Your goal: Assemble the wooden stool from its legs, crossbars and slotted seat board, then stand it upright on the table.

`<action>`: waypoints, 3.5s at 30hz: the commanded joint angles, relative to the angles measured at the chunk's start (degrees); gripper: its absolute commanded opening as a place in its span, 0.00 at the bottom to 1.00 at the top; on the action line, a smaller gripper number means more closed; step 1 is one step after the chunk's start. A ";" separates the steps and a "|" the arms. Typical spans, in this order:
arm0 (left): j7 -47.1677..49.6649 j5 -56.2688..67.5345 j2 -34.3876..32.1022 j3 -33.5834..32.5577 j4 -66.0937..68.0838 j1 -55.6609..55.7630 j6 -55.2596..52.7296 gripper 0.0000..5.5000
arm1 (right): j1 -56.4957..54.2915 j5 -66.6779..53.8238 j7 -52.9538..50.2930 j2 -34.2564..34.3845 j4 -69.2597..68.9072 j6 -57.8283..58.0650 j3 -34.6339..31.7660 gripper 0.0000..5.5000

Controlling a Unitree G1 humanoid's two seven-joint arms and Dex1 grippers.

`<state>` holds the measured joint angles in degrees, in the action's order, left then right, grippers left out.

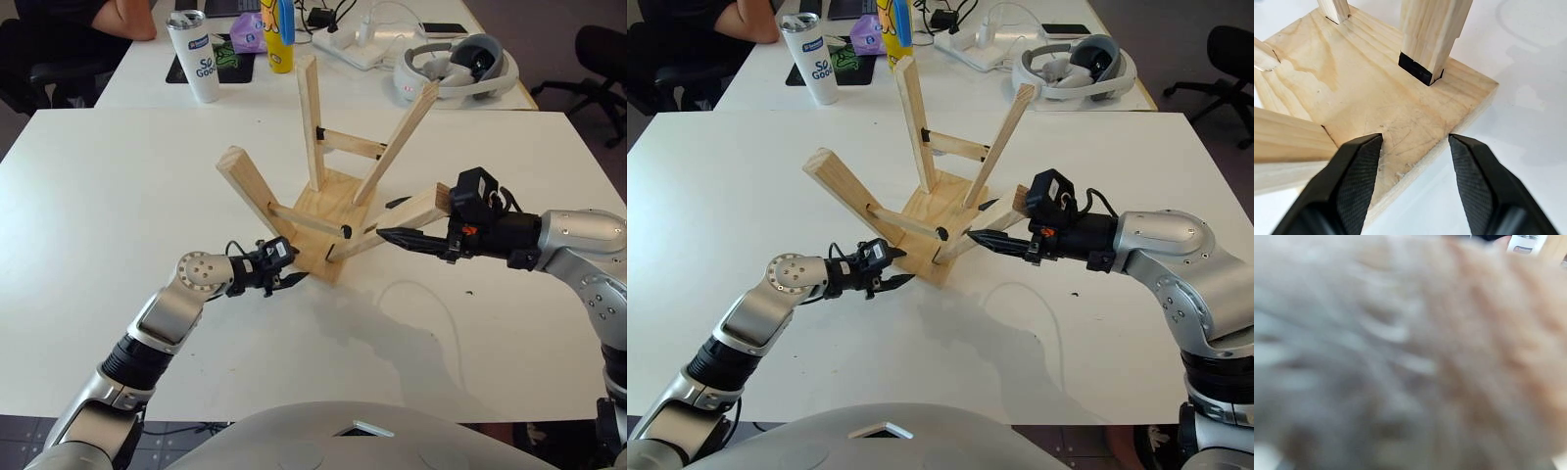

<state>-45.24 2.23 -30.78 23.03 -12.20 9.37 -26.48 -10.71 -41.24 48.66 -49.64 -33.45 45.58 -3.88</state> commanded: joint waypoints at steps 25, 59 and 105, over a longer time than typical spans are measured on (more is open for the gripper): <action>2.03 -0.26 3.35 1.81 0.62 -1.04 -4.68 0.46 | -4.20 2.99 -9.53 1.71 -5.09 8.66 14.06 0.37; 1.21 1.90 5.59 -0.28 0.95 1.55 -4.40 0.46 | -15.00 11.49 -1.66 6.01 20.10 1.76 19.75 0.37; 0.84 4.61 1.08 -7.11 1.28 -2.05 -2.26 0.46 | 1.01 -4.32 4.60 7.77 17.87 -3.87 -14.39 0.58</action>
<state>-45.12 6.34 -30.06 16.98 -10.61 7.54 -29.11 -15.27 -42.23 50.17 -38.05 -13.66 36.69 -15.99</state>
